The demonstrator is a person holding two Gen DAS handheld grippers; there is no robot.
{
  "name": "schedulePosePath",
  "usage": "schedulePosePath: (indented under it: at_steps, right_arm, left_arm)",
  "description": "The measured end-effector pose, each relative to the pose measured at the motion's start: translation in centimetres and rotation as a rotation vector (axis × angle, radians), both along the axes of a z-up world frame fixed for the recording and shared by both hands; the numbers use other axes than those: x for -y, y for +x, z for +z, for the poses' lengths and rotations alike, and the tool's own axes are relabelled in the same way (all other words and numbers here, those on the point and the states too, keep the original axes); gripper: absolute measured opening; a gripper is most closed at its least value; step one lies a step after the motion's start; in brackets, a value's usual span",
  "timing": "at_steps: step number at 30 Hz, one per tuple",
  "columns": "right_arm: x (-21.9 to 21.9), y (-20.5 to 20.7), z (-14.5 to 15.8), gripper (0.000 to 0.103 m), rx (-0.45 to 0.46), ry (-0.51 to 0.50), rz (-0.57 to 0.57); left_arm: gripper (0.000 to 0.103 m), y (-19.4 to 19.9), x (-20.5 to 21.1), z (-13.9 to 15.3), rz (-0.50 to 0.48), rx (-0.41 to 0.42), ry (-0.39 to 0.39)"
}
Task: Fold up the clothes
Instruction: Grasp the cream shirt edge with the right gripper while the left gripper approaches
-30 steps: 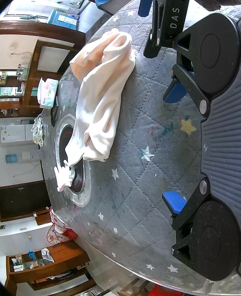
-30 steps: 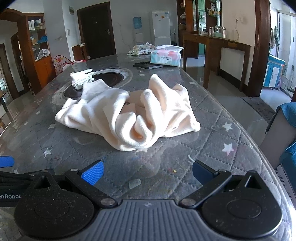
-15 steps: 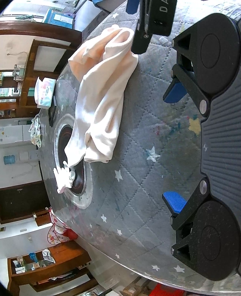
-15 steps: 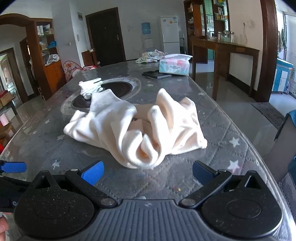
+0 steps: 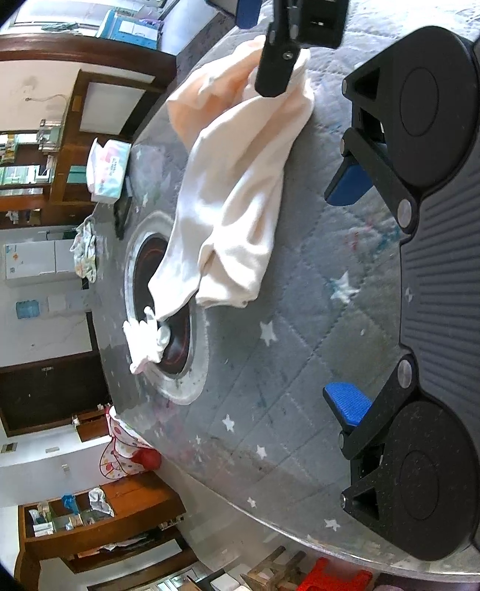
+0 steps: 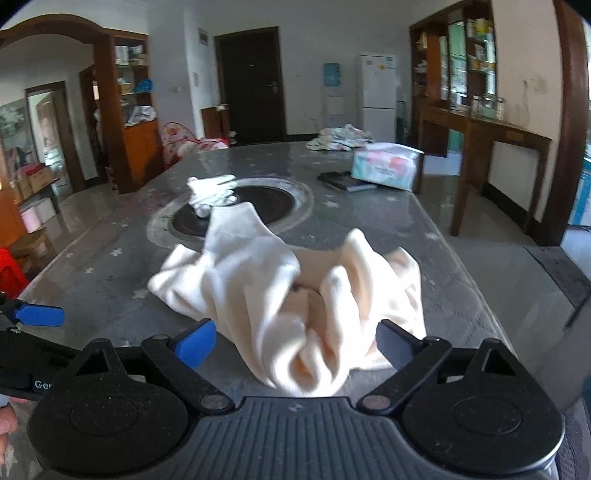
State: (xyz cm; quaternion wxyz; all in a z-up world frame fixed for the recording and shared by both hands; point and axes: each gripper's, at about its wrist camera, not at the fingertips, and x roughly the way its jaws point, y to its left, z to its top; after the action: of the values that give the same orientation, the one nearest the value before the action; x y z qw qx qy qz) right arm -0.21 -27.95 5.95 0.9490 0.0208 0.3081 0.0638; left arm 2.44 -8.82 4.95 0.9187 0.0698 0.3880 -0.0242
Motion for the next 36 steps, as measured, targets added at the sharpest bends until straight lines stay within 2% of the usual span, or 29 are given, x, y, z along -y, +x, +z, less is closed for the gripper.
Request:
schedulePosePath:
  at_steps: [2, 6, 12, 17, 19, 20, 22, 23, 25, 29, 36]
  right_arm:
    - [-0.2, 0.8, 0.3, 0.090, 0.006, 0.001, 0.032]
    - [-0.5, 2.7, 0.4, 0.079, 0.002, 0.007, 0.096]
    - [-0.3, 6.6, -0.3, 0.066, -0.063, 0.053, 0.126]
    - [-0.1, 7.8, -0.9, 0.046, -0.090, 0.075, 0.123]
    - [0.0, 7.9, -1.1, 0.031, -0.093, 0.084, 0.125]
    - [0.1, 7.9, -1.2, 0.029, -0.095, 0.088, 0.126]
    - [0.2, 8.0, -1.3, 0.015, -0.098, 0.097, 0.129]
    - [0.3, 8.0, -1.4, 0.014, -0.099, 0.101, 0.130]
    - [0.3, 7.4, -1.0, 0.008, -0.087, 0.116, 0.142]
    - [-0.5, 4.8, 0.4, 0.007, -0.039, 0.120, 0.209]
    - [-4.1, -1.4, 2.7, 0.001, 0.030, 0.077, 0.437]
  left_arm:
    - [0.103, 0.2, -0.5, 0.2, 0.011, 0.006, -0.007]
    - [0.103, 0.6, -1.5, 0.3, 0.035, 0.011, -0.007]
    - [0.103, 0.7, -3.2, 0.4, 0.076, 0.016, -0.008]
    - [0.103, 0.7, -4.1, 0.6, 0.099, 0.019, -0.014]
    - [0.103, 0.6, -4.3, 0.7, 0.103, 0.022, -0.013]
    - [0.103, 0.5, -4.4, 0.7, 0.103, 0.024, -0.012]
    - [0.103, 0.4, -4.6, 0.9, 0.104, 0.029, -0.010]
    - [0.103, 0.4, -4.7, 1.0, 0.106, 0.031, -0.010]
    - [0.103, 0.2, -4.9, 1.2, 0.111, 0.036, -0.016]
    - [0.103, -0.1, -5.2, 2.1, 0.114, 0.060, -0.030]
    - [0.103, -1.2, -5.6, 4.0, 0.105, 0.107, -0.067]
